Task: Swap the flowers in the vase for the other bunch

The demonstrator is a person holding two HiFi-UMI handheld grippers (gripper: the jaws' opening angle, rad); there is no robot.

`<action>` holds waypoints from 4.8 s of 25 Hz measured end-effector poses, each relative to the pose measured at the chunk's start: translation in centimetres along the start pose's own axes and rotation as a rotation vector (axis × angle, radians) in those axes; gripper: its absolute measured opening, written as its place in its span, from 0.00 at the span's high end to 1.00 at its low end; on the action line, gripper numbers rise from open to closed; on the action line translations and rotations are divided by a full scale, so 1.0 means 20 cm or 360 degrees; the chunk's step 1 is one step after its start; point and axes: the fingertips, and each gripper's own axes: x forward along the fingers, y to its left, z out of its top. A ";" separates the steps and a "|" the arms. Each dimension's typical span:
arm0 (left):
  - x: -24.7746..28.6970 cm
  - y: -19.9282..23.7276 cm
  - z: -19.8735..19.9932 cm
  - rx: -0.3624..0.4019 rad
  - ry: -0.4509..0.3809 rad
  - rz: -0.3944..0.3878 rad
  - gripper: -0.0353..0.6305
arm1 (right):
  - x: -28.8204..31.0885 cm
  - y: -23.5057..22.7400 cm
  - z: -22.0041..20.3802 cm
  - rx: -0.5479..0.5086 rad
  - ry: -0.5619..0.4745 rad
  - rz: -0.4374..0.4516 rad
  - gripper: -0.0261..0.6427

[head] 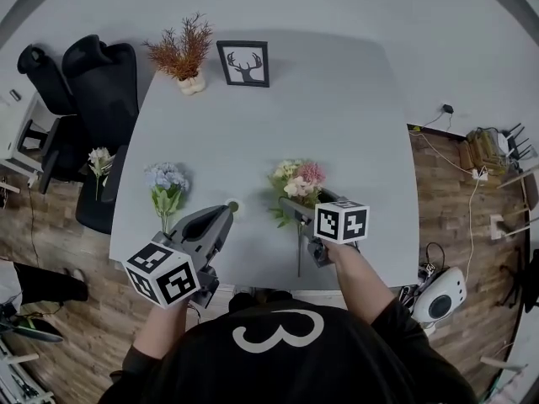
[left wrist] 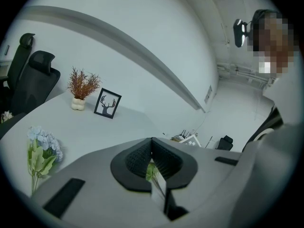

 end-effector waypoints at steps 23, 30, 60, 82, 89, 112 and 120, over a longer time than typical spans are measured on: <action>-0.33 -0.28 -0.03 0.0102 -0.0080 -0.0279 0.93 | -0.74 0.63 0.19 -0.0504 -0.0705 0.0049 0.67; -0.56 -0.38 -0.02 0.0187 -0.0148 -0.0403 0.93 | -0.94 1.09 0.08 -0.0599 -0.0791 0.0313 0.95; -0.70 -0.37 -0.08 0.0176 -0.0190 -0.0478 0.93 | -0.81 1.36 -0.09 -0.0671 -0.0622 0.0463 0.95; -0.40 -0.27 0.06 0.0125 -0.0369 -0.0196 0.93 | -0.66 1.02 0.13 -0.0690 -0.0457 0.0767 0.95; -0.37 -0.26 0.07 0.0115 -0.0410 -0.0002 0.93 | -0.62 0.96 0.18 -0.0722 -0.0407 0.0920 0.95; -0.33 0.55 0.07 0.0115 -0.0089 0.0384 0.75 | -0.23 0.99 0.27 -0.0580 -0.0330 0.0933 0.95; -0.29 0.93 0.05 0.0123 0.0041 0.0562 0.39 | -0.10 0.92 0.32 -0.0514 -0.0312 0.0849 0.95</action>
